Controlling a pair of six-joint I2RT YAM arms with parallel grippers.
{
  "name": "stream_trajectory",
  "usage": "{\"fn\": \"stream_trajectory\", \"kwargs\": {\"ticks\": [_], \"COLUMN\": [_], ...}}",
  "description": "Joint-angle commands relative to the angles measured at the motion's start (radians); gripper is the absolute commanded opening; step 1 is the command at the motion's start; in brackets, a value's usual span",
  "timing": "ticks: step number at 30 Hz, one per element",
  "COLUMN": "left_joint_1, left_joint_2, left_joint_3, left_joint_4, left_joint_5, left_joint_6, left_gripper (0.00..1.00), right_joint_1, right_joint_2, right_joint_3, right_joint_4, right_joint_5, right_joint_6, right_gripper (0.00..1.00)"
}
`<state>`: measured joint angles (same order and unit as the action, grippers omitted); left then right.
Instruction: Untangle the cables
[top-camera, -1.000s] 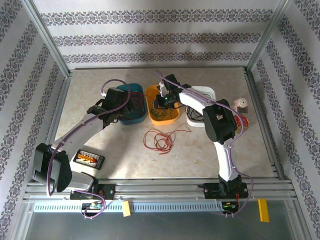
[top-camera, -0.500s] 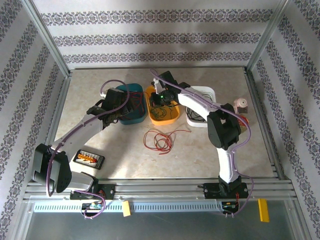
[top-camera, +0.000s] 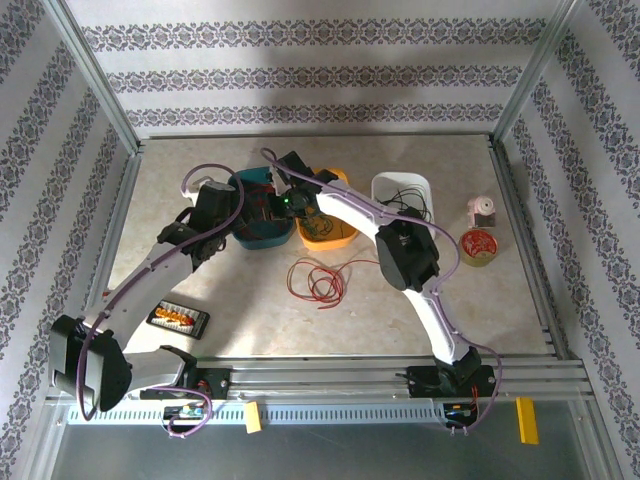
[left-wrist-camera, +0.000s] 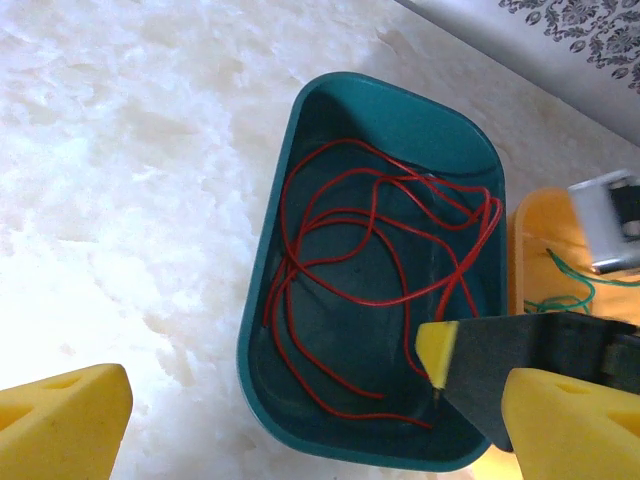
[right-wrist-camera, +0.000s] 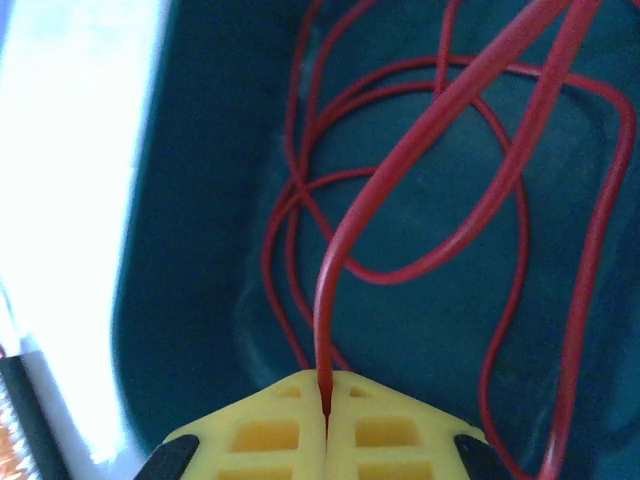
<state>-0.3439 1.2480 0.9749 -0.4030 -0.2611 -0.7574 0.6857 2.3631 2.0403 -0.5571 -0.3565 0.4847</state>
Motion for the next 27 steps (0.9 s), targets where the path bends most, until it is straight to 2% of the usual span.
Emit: {"fn": "stream_trajectory", "kwargs": {"ticks": [1, 2, 6, 9, 14, 19, 27], "left_joint_1": [0.016, 0.016, 0.016, 0.016, 0.016, 0.016, 0.016], "left_joint_2": [-0.014, -0.014, -0.007, -0.001, 0.008, 0.021, 0.035], "left_joint_3": [-0.016, -0.016, -0.012, -0.007, 0.000, 0.014, -0.002], "left_joint_4": [-0.017, -0.017, -0.015, -0.013, -0.008, -0.008, 0.004], "left_joint_5": [-0.022, -0.022, -0.020, -0.018, -0.016, 0.008, 0.054], "left_joint_6": [-0.002, -0.003, 0.005, 0.012, 0.024, 0.044, 0.031], "left_gripper": [0.95, 0.95, 0.95, 0.95, 0.95, 0.95, 0.95], "right_joint_1": [0.014, 0.014, 0.018, 0.029, 0.036, 0.036, 0.041], "right_joint_2": [0.025, 0.023, -0.037, -0.108, -0.186, -0.201, -0.226], "right_joint_3": [0.063, 0.066, 0.051, 0.028, 0.023, 0.034, -0.037], "right_joint_4": [-0.076, -0.082, -0.075, -0.056, -0.043, -0.047, -0.028], "right_joint_5": [0.054, 0.063, 0.102, 0.160, 0.227, 0.250, 0.251], "right_joint_6": [0.030, 0.028, -0.001, -0.048, -0.094, -0.103, -0.103], "right_gripper": [0.04, 0.07, 0.38, 0.48, 0.52, 0.53, 0.45]}}
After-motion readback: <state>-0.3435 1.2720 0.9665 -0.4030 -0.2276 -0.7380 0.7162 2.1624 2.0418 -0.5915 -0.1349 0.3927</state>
